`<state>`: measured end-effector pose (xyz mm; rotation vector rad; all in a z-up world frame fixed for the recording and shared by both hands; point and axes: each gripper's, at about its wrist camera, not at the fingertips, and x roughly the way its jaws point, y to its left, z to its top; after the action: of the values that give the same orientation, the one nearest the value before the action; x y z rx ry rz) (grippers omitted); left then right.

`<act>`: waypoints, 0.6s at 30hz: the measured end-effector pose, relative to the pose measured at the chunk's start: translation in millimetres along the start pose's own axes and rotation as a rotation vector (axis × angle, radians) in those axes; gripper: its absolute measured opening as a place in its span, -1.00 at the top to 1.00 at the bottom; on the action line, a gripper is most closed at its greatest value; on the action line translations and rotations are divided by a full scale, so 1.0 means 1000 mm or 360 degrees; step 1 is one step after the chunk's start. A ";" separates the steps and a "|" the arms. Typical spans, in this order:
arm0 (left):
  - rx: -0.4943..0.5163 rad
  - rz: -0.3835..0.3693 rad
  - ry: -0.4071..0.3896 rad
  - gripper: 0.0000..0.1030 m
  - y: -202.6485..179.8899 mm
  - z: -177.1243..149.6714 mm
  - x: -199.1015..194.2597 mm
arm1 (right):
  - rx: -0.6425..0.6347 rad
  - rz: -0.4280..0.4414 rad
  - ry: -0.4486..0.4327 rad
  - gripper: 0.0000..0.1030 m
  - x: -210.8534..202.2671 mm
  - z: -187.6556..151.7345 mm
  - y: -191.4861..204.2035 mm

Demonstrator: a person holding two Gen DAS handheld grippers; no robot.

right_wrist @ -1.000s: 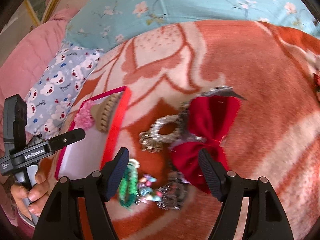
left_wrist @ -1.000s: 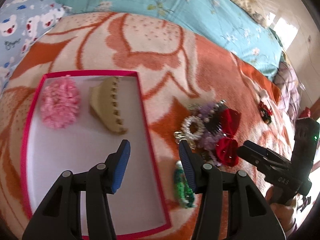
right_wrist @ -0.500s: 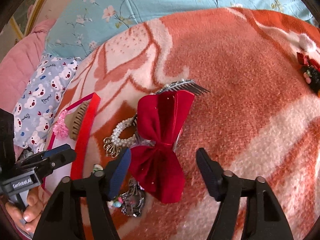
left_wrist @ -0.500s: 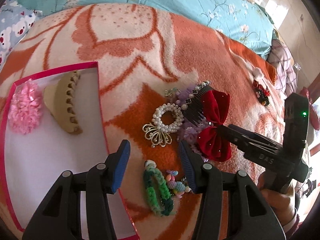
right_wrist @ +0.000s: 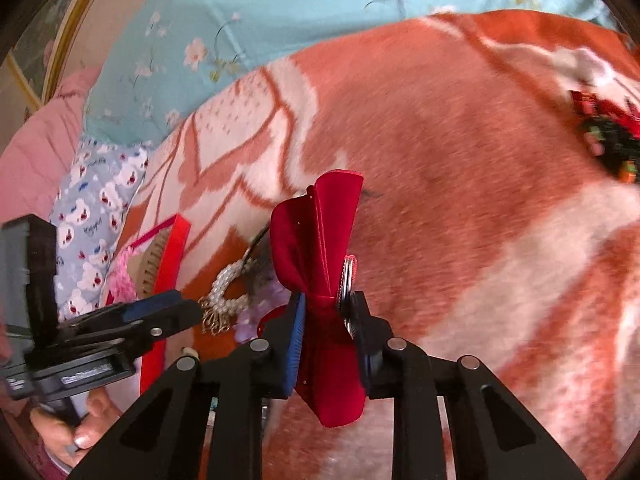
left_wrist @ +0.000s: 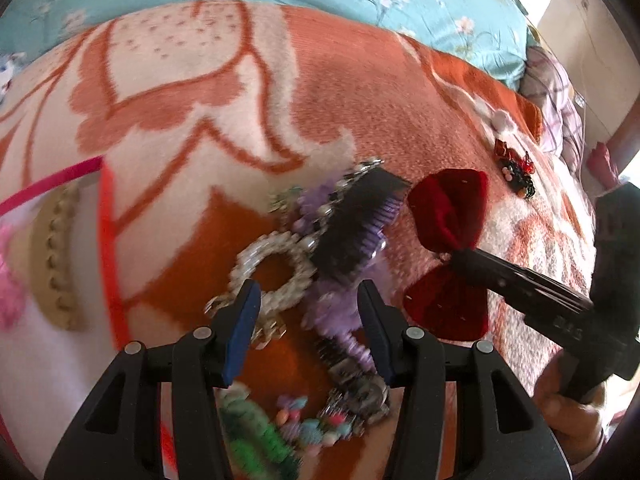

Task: Organize jewelry
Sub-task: 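Grasp the red velvet bow with the right gripper while the left reaches the black comb, then grasp the black comb with the left gripper and lift it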

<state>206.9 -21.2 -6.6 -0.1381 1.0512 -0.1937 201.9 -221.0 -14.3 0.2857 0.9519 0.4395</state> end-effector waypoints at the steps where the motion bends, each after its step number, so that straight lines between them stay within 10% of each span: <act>1: 0.0014 -0.0004 0.0007 0.05 -0.004 0.005 0.005 | 0.0011 -0.0008 -0.0003 0.56 -0.002 0.001 -0.004; 18: 0.0131 -0.0088 0.0071 0.05 -0.028 0.039 0.046 | 0.0105 -0.0006 -0.0048 0.56 -0.015 0.004 -0.029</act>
<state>260.0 -57.9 -20.4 -0.0885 1.0831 -0.2908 204.1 -253.6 -13.5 0.3494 0.9382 0.3997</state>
